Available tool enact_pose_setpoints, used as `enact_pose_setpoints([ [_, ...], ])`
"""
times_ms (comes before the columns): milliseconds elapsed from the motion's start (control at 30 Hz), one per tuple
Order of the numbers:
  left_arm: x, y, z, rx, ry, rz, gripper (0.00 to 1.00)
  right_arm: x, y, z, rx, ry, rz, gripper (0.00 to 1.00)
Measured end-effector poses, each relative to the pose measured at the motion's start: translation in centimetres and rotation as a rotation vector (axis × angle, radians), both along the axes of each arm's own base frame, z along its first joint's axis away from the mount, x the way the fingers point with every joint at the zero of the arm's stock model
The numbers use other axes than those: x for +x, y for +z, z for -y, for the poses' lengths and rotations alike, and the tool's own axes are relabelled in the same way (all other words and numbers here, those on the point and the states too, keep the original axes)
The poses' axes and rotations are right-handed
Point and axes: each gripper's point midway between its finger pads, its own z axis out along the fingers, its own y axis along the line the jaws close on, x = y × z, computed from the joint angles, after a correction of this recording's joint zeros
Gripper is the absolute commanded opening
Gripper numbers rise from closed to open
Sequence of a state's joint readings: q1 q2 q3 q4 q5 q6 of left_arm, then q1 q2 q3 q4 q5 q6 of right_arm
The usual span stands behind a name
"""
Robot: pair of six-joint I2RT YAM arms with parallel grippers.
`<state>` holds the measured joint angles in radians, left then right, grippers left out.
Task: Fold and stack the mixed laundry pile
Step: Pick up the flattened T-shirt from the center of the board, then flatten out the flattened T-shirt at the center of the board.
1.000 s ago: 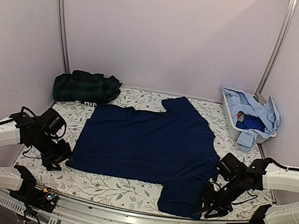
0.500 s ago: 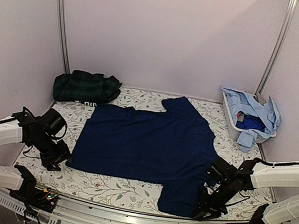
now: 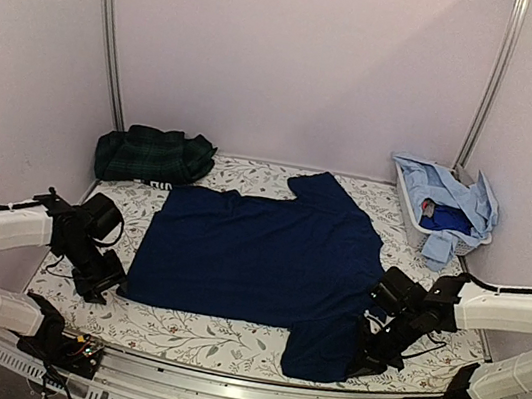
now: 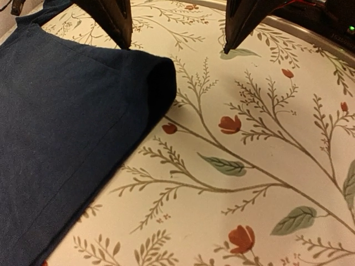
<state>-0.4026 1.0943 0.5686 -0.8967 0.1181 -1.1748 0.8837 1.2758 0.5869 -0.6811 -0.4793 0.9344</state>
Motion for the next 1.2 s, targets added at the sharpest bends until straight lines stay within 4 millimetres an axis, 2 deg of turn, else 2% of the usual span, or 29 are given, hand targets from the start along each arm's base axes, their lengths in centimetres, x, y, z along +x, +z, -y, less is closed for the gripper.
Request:
enact_pose_setpoints([
  [167,0.7,-0.1,-0.2,0.009,0.005,0.0,0.53,0.7,1.6,-0.6,0.038,0.002,0.047,0.0],
  [267,1.2,-0.5,-0.1,0.011,0.0,-0.013,0.45,0.8,1.7,-0.5,0.029,0.003,0.056,0.0],
  [333,1.4,-1.0,0.1,0.015,-0.013,-0.03,0.32,1.0,1.8,-0.4,0.025,0.002,0.063,0.0],
  [433,1.7,-1.7,0.3,0.011,-0.036,-0.051,0.02,1.3,2.2,-0.5,0.029,-0.002,0.086,0.0],
  [567,2.1,-1.6,1.0,-0.021,-0.049,-0.042,0.0,2.3,4.1,-0.7,0.052,-0.015,0.153,0.0],
  [633,2.9,-0.8,1.5,-0.043,-0.06,-0.012,0.0,3.5,6.3,-1.2,0.083,-0.03,0.218,0.0],
  [700,4.5,1.1,2.1,-0.065,-0.071,0.058,0.0,5.3,9.3,-1.8,0.122,-0.053,0.299,0.0],
  [733,5.8,2.6,2.6,-0.079,-0.08,0.109,0.0,6.8,11.5,-2.0,0.149,-0.076,0.355,0.0],
  [800,9.4,7.3,3.8,-0.116,-0.1,0.26,0.0,10.2,15.9,-2.0,0.196,-0.128,0.48,0.0],
  [833,10.8,9.3,4.3,-0.129,-0.109,0.321,0.0,12.3,18.8,-1.5,0.216,-0.165,0.556,0.0],
  [933,16.3,19.4,6.0,-0.184,-0.141,0.611,0.0,18.0,27.6,0.6,0.251,-0.256,0.801,0.0],
  [1000,18.8,26.0,6.8,-0.209,-0.171,0.787,0.0,21.3,34.5,2.1,0.256,-0.289,0.989,0.0],
  [1100,21.2,35.0,7.8,-0.232,-0.222,1.013,0.0,24.0,44.2,3.1,0.268,-0.281,1.252,0.0],
  [1200,22.6,42.9,8.5,-0.244,-0.273,1.216,0.0,25.1,53.3,3.9,0.288,-0.277,1.522,0.0],
])
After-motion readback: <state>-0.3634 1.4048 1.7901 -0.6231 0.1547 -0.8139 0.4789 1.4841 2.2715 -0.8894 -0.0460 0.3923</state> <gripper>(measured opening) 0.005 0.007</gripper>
